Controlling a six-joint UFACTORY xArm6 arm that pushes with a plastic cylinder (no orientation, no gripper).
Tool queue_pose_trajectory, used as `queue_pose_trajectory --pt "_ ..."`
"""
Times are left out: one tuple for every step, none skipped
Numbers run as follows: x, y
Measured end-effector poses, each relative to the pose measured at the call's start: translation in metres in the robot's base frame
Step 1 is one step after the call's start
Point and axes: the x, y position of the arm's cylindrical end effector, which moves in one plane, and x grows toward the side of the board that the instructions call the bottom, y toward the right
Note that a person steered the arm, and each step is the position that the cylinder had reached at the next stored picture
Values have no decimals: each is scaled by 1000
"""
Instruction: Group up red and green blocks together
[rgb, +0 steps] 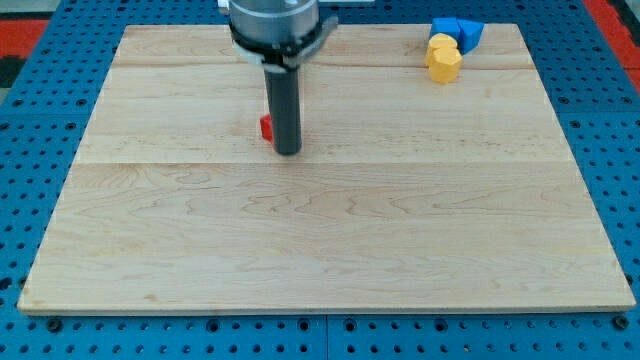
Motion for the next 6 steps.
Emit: queue_pose_trajectory --pt "30 -2" --pt "9 -21" --pt "-40 -24" --pt "-69 -24" --pt "-59 -25" --pt "-55 -25"
